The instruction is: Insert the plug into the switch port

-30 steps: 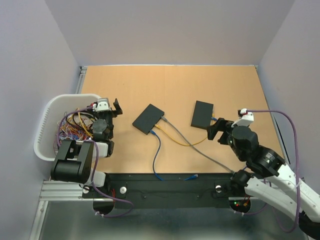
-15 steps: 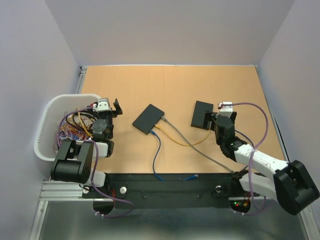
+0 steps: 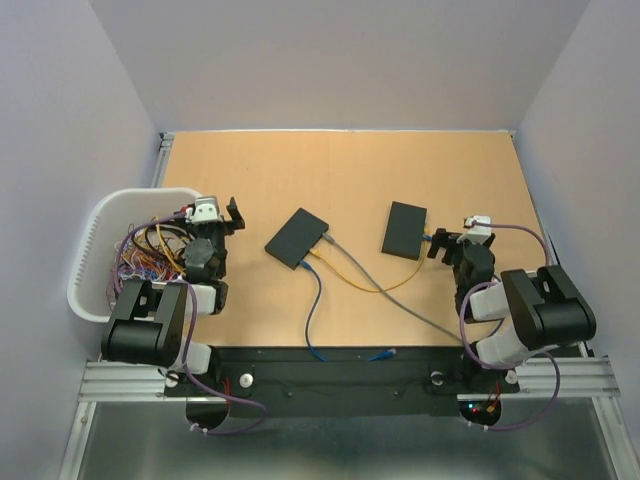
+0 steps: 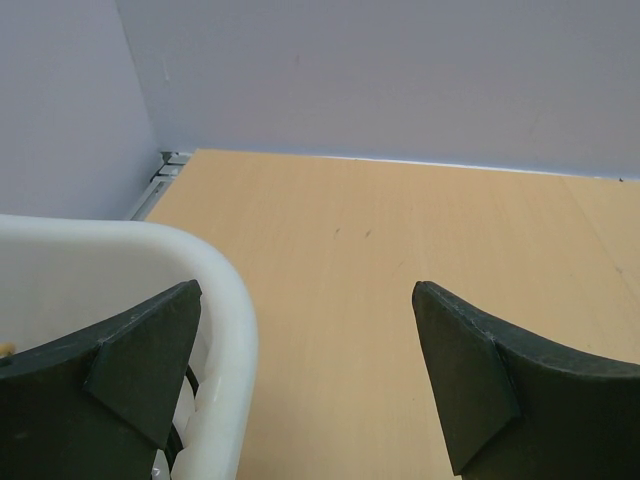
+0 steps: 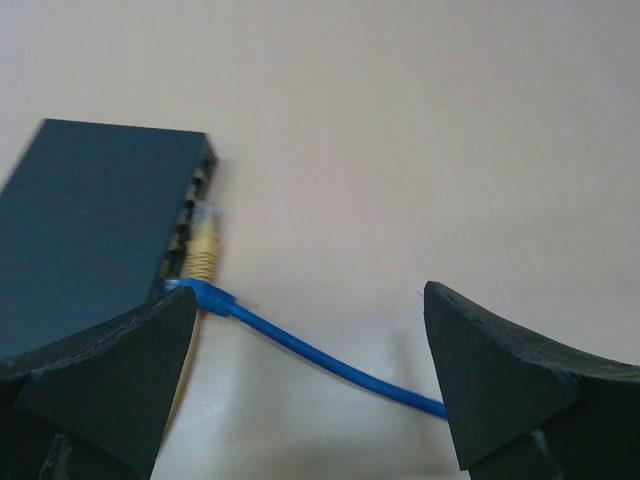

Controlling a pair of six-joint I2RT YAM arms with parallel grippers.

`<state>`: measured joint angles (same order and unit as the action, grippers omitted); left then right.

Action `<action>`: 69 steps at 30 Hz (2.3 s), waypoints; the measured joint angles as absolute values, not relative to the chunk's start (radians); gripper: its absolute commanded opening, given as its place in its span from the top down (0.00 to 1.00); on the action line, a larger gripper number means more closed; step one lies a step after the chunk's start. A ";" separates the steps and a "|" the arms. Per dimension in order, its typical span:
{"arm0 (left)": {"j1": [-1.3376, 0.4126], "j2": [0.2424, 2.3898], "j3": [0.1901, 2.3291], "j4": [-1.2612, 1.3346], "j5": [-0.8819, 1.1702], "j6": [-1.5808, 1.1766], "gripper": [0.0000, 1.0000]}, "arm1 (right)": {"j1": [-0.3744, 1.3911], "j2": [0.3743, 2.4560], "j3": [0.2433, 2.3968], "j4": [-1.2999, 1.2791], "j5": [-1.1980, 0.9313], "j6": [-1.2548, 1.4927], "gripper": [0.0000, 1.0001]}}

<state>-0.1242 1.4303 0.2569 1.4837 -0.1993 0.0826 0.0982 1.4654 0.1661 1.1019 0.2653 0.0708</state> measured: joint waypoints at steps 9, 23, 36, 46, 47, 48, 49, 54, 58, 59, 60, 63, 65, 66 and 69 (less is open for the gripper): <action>-0.124 1.430 0.257 1.484 -0.199 0.083 0.01 | -0.015 1.621 0.196 1.234 -0.039 0.063 0.00; -0.124 1.430 0.257 1.484 -0.199 0.083 0.01 | -0.021 1.621 0.205 1.251 -0.080 0.072 0.00; -0.124 1.430 0.257 1.484 -0.199 0.083 0.01 | -0.021 1.621 0.205 1.251 -0.080 0.072 0.00; -0.124 1.430 0.257 1.484 -0.199 0.083 0.01 | -0.021 1.621 0.205 1.251 -0.083 0.072 0.00; -0.124 1.430 0.257 1.484 -0.199 0.083 0.01 | -0.021 1.621 0.205 1.251 -0.083 0.072 0.00; -0.124 1.430 0.257 1.484 -0.199 0.083 0.01 | -0.021 1.621 0.205 1.251 -0.083 0.072 0.00; -0.124 1.430 0.257 1.484 -0.199 0.083 0.01 | -0.021 1.621 0.205 1.251 -0.083 0.072 0.00; -0.124 1.430 0.257 1.484 -0.199 0.083 0.01 | -0.021 1.621 0.205 1.251 -0.084 0.072 0.00; -0.124 1.430 0.257 1.484 -0.199 0.083 0.01 | -0.021 1.621 0.205 1.251 -0.084 0.072 0.00; -0.124 1.430 0.257 1.484 -0.199 0.083 0.01 | -0.021 1.621 0.205 1.251 -0.084 0.072 0.00; -0.124 1.430 0.257 1.484 -0.199 0.083 0.01 | -0.021 1.621 0.205 1.251 -0.084 0.072 0.00; -0.124 1.430 0.257 1.484 -0.199 0.083 0.01 | -0.021 1.621 0.205 1.251 -0.084 0.072 0.00; -0.124 1.430 0.257 1.484 -0.199 0.083 0.01 | -0.021 1.621 0.205 1.251 -0.084 0.072 0.00; -0.124 1.430 0.257 1.484 -0.199 0.083 0.01 | -0.021 1.621 0.205 1.251 -0.084 0.072 0.00; -0.124 1.430 0.257 1.484 -0.199 0.083 0.01 | -0.021 1.621 0.205 1.251 -0.084 0.072 0.00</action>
